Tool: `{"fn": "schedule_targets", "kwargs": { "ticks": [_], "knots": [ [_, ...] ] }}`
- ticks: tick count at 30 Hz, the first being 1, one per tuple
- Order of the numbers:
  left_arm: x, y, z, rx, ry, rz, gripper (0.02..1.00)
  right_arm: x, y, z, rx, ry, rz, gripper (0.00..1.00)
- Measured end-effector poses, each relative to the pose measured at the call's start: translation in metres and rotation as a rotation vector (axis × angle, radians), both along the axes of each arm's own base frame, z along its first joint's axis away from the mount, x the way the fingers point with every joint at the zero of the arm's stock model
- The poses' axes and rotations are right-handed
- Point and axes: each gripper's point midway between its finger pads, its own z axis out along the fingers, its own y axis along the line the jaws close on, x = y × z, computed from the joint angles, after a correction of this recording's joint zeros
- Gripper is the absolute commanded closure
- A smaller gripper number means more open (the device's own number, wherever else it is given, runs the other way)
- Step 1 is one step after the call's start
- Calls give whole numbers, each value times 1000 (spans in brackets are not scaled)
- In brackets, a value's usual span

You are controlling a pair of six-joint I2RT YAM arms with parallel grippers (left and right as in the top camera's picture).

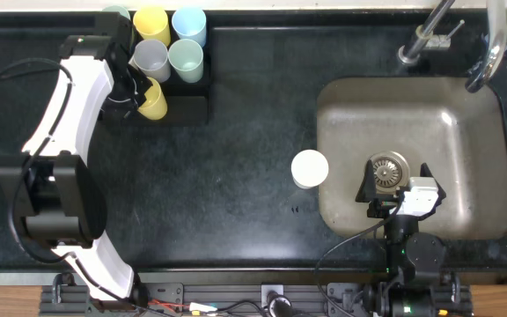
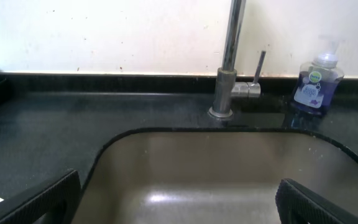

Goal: Store Cups

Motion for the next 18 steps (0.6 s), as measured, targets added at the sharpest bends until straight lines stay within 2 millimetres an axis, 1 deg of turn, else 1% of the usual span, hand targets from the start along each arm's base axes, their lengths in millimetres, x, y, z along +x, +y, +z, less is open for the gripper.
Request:
{"fn": "schedule_targets", "kwargs": {
  "ticks": [1,2,3,8,13,15,16,18],
  "knots": [
    [0,0,0,-1,0,4,759,0,0,0,0,0,-1,5],
    [0,0,0,-1,-1,4,411,0,0,0,0,0,0,5],
    [0,0,-1,-2,-3,7,18,0,0,0,0,0,0,5],
    [-4,0,-9,-2,21,8,18,0,0,0,0,0,-1,5],
    [-6,0,-4,-3,18,11,18,0,0,0,0,1,0,5],
    [-10,0,5,-3,5,8,18,0,0,0,0,0,-1,5],
    [-11,0,15,-2,-11,2,18,0,0,0,0,1,-1,7],
    [-15,0,39,0,-68,-19,18,0,0,0,0,0,0,5]
  ]
}}
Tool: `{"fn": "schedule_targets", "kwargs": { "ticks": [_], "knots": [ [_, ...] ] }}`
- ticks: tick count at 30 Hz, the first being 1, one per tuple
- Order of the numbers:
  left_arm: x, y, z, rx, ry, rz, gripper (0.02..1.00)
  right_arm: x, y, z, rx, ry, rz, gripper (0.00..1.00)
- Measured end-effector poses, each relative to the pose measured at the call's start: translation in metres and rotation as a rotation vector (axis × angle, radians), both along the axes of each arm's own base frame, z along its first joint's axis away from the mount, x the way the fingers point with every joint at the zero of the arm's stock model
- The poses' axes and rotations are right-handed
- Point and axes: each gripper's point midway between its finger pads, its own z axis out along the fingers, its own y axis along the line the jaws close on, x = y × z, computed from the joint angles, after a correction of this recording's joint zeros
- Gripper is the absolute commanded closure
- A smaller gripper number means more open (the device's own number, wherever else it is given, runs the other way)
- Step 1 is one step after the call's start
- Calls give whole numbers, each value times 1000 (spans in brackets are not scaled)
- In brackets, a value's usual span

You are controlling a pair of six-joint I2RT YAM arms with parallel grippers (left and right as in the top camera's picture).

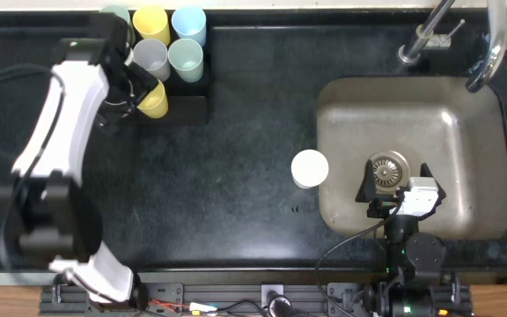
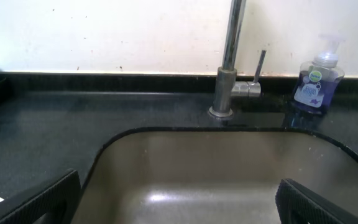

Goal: Store Cups

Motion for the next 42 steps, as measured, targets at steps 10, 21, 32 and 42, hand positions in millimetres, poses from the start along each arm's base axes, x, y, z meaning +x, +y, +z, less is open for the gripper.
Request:
{"fn": "schedule_targets", "kwargs": {
  "ticks": [10,21,32,42],
  "knots": [
    [-95,6,185,86,-509,-127,18,0,0,0,0,0,0,7],
    [-171,6,143,337,-1171,-303,18,0,0,1,0,-3,0,5],
    [-142,-10,71,544,-1343,-519,20,0,0,1,0,-3,0,5],
    [-142,-10,12,504,-1124,-592,18,0,0,1,0,-3,0,5]
  ]
}}
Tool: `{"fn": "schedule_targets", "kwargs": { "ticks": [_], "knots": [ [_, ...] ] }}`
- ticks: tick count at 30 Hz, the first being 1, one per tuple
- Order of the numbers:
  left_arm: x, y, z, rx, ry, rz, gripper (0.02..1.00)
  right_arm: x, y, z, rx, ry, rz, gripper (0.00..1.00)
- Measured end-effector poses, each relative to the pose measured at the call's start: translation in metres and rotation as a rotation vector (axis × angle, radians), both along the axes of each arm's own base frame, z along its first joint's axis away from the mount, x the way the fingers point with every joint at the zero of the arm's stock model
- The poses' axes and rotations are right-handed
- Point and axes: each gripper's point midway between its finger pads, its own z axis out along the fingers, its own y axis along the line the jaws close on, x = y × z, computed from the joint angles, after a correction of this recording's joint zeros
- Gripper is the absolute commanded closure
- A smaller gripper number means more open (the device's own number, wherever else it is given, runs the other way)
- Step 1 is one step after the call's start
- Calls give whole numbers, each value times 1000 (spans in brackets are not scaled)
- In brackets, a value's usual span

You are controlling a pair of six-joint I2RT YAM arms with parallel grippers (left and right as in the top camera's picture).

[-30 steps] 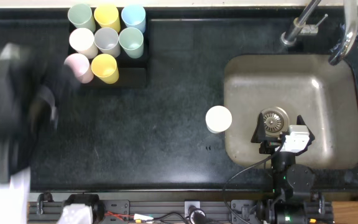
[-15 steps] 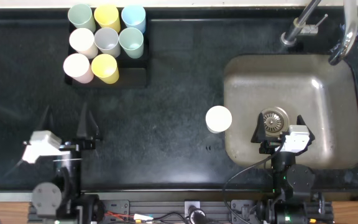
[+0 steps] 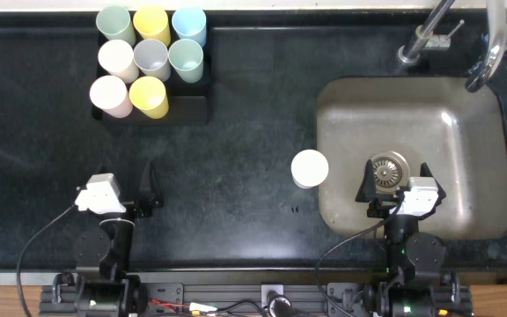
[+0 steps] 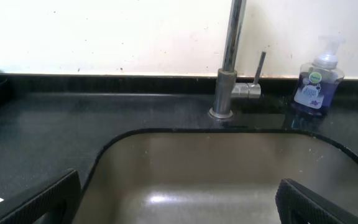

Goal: Store Cups

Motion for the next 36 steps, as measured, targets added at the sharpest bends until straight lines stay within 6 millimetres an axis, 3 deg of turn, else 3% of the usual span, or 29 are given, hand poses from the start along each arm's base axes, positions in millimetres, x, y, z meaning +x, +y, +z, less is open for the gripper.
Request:
{"fn": "schedule_targets", "kwargs": {
  "ticks": [36],
  "knots": [
    [0,0,0,8,0,-1,18,0,5,0,8,0,31,5]
  ]
}}
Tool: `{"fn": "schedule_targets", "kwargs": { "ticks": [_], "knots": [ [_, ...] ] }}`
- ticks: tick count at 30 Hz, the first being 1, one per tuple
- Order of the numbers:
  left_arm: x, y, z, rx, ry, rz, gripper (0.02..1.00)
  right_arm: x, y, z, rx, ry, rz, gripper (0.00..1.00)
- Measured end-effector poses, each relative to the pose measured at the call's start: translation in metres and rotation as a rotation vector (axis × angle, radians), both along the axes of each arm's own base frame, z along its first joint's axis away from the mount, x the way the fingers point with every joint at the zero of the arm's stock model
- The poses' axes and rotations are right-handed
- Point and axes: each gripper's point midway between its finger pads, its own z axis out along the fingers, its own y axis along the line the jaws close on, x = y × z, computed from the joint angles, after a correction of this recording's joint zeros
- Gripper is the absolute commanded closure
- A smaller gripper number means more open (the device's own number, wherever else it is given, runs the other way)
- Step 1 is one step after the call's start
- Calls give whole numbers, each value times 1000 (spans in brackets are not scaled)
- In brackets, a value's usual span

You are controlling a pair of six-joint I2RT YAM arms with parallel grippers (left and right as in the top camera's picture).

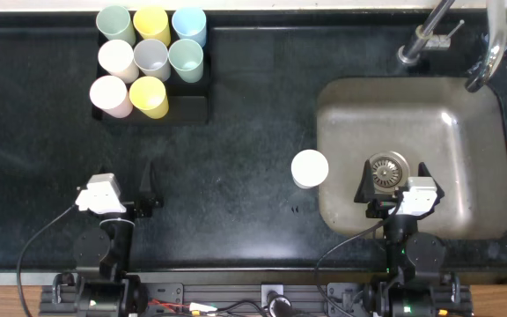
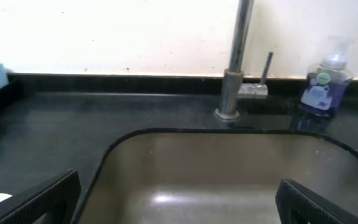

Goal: Store Cups

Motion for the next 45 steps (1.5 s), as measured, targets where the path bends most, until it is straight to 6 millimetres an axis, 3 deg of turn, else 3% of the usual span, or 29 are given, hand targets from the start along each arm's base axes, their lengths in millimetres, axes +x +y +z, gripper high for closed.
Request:
{"fn": "schedule_targets", "kwargs": {
  "ticks": [6,8,15,17,19,22,27,30,33,37,45],
  "knots": [
    [0,0,0,0,0,0,20,-1,2,1,9,4,13,5],
    [0,0,0,0,0,0,18,-4,4,10,10,10,21,5],
    [0,0,0,0,0,0,18,-35,20,91,28,175,105,5],
    [0,0,0,0,0,0,18,-37,25,109,32,284,123,9],
    [0,0,0,1,0,0,18,-35,27,114,26,437,128,5],
    [0,0,0,3,0,0,18,-26,29,102,-31,733,115,5],
    [0,0,0,3,0,0,18,-12,40,48,-198,1215,121,5],
    [0,0,0,3,0,0,18,1,55,15,-277,1362,152,5],
    [0,0,0,3,0,0,18,12,70,-12,-345,1430,197,7],
    [0,0,0,3,0,0,18,16,83,-32,-416,1487,291,3],
    [0,0,0,3,0,0,18,31,93,-42,-447,1453,405,5]
  ]
}}
